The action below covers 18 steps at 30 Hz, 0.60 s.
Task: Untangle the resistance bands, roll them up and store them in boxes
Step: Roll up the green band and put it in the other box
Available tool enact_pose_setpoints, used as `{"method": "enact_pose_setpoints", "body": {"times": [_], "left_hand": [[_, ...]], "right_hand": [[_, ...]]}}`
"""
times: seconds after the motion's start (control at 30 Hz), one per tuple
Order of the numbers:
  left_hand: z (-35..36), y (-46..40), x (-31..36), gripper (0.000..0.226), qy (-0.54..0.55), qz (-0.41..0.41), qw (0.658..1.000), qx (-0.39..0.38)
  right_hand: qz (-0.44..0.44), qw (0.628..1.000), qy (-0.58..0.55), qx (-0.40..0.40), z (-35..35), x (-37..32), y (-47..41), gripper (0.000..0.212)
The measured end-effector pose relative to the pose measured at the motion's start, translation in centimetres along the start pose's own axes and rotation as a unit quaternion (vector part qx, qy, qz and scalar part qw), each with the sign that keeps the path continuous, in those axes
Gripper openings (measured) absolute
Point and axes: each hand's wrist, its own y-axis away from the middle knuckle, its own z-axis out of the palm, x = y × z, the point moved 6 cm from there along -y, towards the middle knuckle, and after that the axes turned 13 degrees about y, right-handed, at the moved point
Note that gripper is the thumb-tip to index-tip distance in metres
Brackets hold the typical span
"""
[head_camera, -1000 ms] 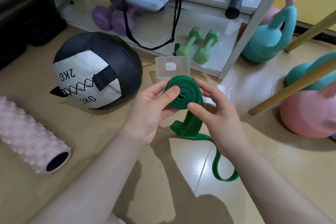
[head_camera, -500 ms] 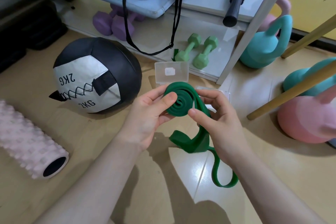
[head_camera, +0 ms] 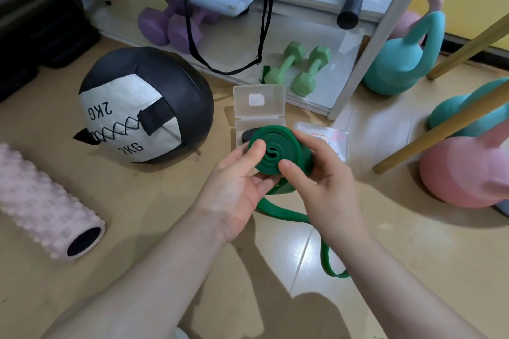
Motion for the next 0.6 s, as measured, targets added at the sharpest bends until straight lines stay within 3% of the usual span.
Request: {"method": "enact_pose_setpoints", "body": {"times": [0.17,0.3,0.37,0.5,0.6], "left_hand": [[0.2,-0.2,2.1,0.032,-0.238,-0.013,0.971,-0.035],[0.3,0.1,2.9,0.042,-0.412,-0.06,0.907,-0.064],[0.0,0.8,2.8,0.036,-0.465,-0.096,0.877,-0.072],[-0.4,1.4,2.3,0.019,-0.458,-0.094,0.883,-0.05],[0.0,1.3,2.5,0.023,-0.418,-0.056,0.906,-0.049]], "right_hand": [[-0.025,0.993,0.011,-0.116,-1.4,-0.8,-1.3,0.042],[-0.028,0.962,0.043,-0.27,-0.4,0.0,-0.8,0.042],[-0.014,0.945,0.058,-0.32,0.4,0.4,0.0,0.043],[0.002,0.947,0.067,-0.315,0.9,0.7,0.7,0.046],[0.06,0.967,-0.015,-0.246,-0.2,1.4,-0.2,0.049]]}}
